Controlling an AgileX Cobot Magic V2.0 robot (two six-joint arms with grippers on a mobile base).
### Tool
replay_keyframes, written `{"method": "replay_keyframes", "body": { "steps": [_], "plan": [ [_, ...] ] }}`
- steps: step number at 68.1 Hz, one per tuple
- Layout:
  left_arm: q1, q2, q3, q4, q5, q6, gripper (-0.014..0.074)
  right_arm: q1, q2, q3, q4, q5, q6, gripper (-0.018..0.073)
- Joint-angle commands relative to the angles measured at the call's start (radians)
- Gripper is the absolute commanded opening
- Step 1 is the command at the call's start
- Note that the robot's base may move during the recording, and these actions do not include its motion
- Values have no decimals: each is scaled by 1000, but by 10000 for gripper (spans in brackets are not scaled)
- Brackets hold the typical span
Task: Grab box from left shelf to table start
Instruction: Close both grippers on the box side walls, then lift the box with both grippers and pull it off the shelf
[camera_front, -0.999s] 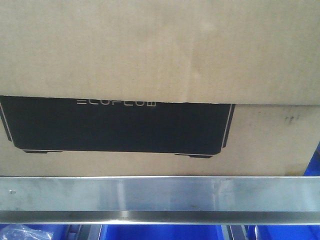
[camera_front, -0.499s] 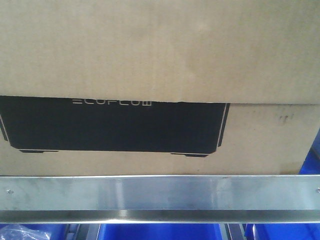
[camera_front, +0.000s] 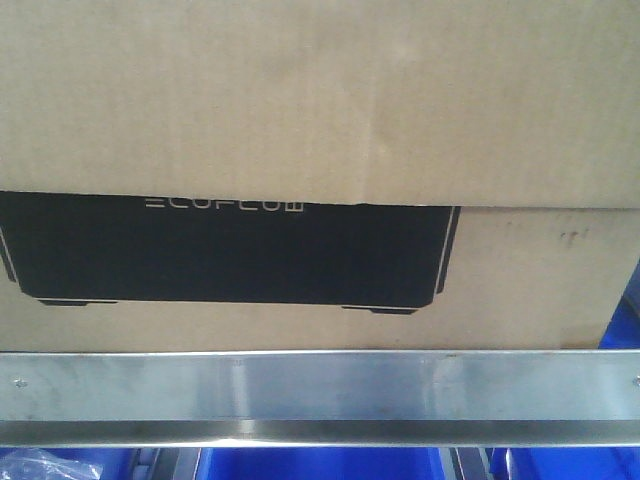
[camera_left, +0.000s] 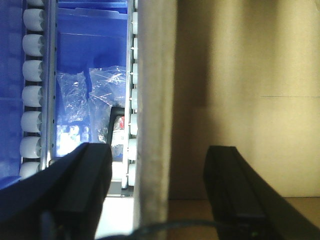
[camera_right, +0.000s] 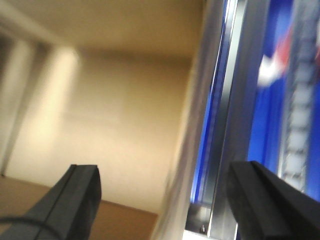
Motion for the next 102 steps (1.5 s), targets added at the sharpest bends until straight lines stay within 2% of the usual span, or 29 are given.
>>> {"method": "replay_keyframes", "body": {
  "steps": [1,10,16,21,26,29,33,34,37,41,46,67,80,92,102],
  "plan": [
    [4,-26,-33,13,-33,-6,317,9,47,-50,23,-35,-13,613],
    [4,-26,-33,13,-33,-6,317,56,128,-57,0,-45,-13,613],
    [4,-26,-33,13,-33,-6,317,82,170,-57,-52,-53,-13,613],
    [4,-26,-33,13,-33,-6,316,84,192,-57,-75,-53,-13,580],
    [4,-26,-33,13,-31,-6,283,84,200,-57,-83,-53,-13,466],
    [4,-26,-33,13,-31,-6,239,84,200,-57,-93,-54,-13,351],
    [4,-26,-33,11,-31,-6,151,84,200,-57,-98,-55,-12,211],
    [4,-26,-33,11,-31,-6,124,84,200,-57,-98,-54,-12,144],
    [4,-26,-33,9,-31,-6,17,84,200,-57,-99,-51,-11,32],
    [4,-26,-33,9,-31,-6,-113,84,200,-57,-99,-50,-10,82],
    [4,-26,-33,7,-39,-6,-78,84,200,-57,-101,-49,-10,57],
    [4,-86,-33,-7,-76,-6,-96,84,180,-97,-102,-39,9,60],
    [2,-228,-10,-94,-67,-6,-96,87,73,-86,-91,-49,9,60],
    [2,-385,96,-117,-78,-6,-96,90,-58,13,-90,-60,9,60],
    [2,-547,235,-119,-97,-6,-96,90,-195,174,-83,-115,9,60]
  ]
}}
